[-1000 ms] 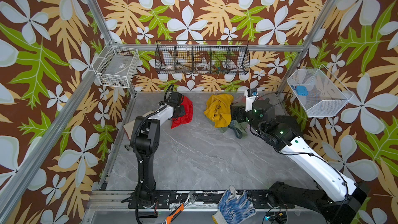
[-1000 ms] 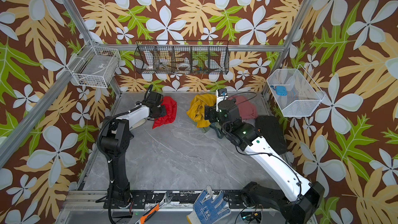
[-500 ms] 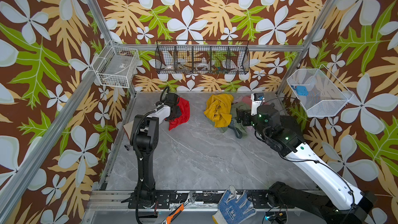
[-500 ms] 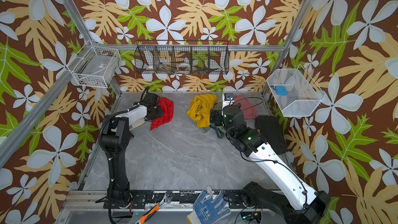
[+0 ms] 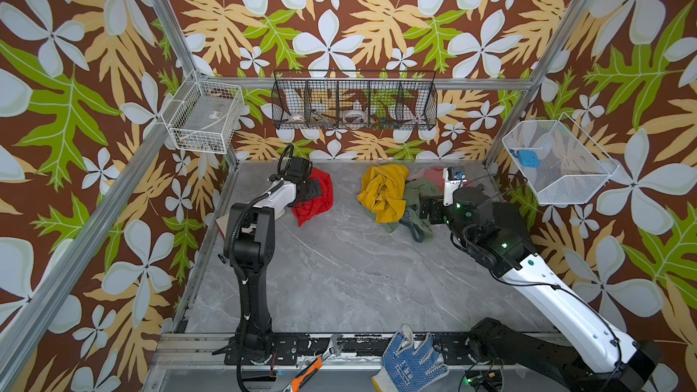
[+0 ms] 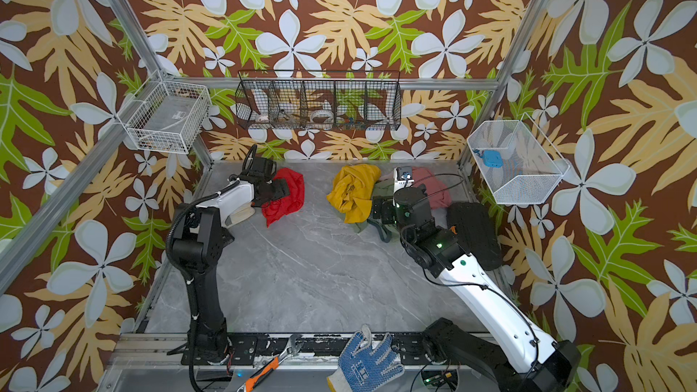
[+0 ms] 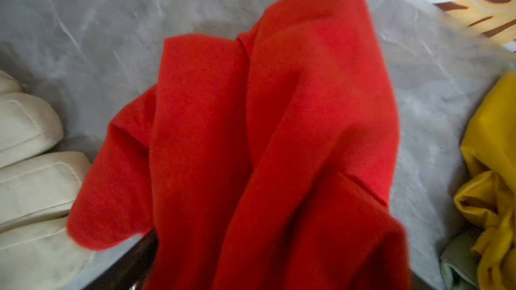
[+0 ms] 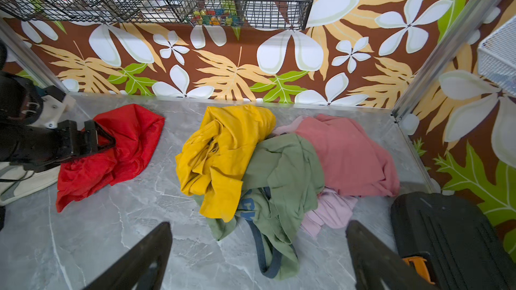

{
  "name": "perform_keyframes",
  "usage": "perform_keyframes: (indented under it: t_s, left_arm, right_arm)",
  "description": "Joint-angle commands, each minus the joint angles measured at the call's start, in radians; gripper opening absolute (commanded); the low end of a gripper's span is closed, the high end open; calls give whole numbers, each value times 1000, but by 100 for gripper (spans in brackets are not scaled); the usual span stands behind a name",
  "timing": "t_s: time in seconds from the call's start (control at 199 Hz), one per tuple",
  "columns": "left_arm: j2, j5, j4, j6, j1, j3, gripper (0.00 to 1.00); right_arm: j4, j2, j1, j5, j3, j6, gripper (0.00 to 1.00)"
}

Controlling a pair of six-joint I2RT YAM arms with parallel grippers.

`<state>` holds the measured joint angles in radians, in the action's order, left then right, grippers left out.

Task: Pick out a specific cloth from the pile

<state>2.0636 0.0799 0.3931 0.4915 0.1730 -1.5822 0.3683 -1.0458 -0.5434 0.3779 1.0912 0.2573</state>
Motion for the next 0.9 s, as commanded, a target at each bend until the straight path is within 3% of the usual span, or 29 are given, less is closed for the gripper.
perform_keyframes:
  t_s: [0.0, 0.326, 0.492, 0.697, 0.898]
  left_arm:
    - [-27, 39, 0, 8, -4, -4, 100]
    - [-123, 142, 28, 14, -4, 18, 100]
    - [-235, 142, -51, -3, 3, 128, 100]
    - [-470, 194, -214, -51, 23, 396, 100]
    - [-742, 274, -403, -89, 24, 687, 100]
  right_arm:
    - [13, 9, 2, 25, 18, -29, 97]
    - [27, 61, 21, 61, 1, -73, 100]
    - [-23, 96, 57, 47, -54, -106, 100]
    - [-288, 202, 117, 83, -301, -173, 100]
    - [-624, 264, 321, -12, -612, -142, 100]
